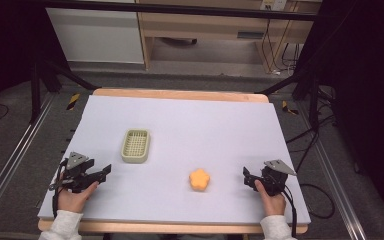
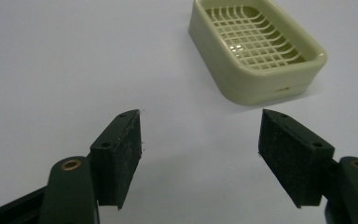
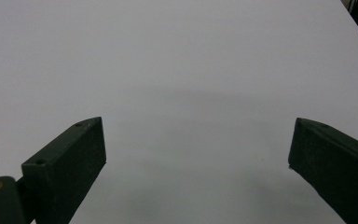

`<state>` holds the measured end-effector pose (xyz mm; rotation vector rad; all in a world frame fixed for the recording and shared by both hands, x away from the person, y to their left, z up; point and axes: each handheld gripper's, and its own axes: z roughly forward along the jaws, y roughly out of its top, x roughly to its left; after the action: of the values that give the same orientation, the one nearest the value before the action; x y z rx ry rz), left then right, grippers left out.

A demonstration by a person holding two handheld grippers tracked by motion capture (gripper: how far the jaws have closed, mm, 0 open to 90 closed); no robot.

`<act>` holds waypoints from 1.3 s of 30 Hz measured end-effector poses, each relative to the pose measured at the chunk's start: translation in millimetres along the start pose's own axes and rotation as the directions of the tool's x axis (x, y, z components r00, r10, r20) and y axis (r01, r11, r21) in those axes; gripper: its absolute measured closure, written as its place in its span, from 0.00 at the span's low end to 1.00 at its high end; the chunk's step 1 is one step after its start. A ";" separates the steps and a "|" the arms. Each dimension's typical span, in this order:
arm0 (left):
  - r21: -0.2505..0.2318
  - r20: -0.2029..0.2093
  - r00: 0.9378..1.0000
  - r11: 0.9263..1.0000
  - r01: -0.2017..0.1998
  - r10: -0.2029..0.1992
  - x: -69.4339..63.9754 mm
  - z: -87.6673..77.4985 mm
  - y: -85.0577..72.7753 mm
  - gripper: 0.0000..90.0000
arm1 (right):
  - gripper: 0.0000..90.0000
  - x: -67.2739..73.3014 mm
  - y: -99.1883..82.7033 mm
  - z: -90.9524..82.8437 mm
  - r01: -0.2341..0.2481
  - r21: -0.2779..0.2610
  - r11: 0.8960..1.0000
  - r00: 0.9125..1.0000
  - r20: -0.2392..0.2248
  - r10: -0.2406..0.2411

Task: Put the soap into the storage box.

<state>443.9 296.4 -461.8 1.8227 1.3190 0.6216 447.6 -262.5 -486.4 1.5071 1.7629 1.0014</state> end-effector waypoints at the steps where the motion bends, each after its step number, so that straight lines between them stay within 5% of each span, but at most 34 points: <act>1: -0.005 0.004 1.000 1.000 -0.007 0.007 -2.1 -0.7 0.5 0.33 | 0.05 -0.1 -0.1 -0.2 -0.006 -0.001 1.000 1.000 0.001 0.006; 15: -0.013 0.022 0.997 0.997 -0.077 0.077 -25.9 -0.5 3.2 0.35 | 0.05 -0.6 -1.0 -1.5 -0.014 -0.005 1.000 1.000 -0.004 0.014; 39: -0.012 0.091 0.987 0.991 -0.136 0.136 -55.8 3.8 8.6 0.32 | 0.05 0.0 -1.0 -1.3 -0.012 0.003 1.000 1.000 -0.007 0.012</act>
<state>432.6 241.5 -453.8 1.9253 1.1387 0.6058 446.1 -262.8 -486.5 1.5193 1.7634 1.0115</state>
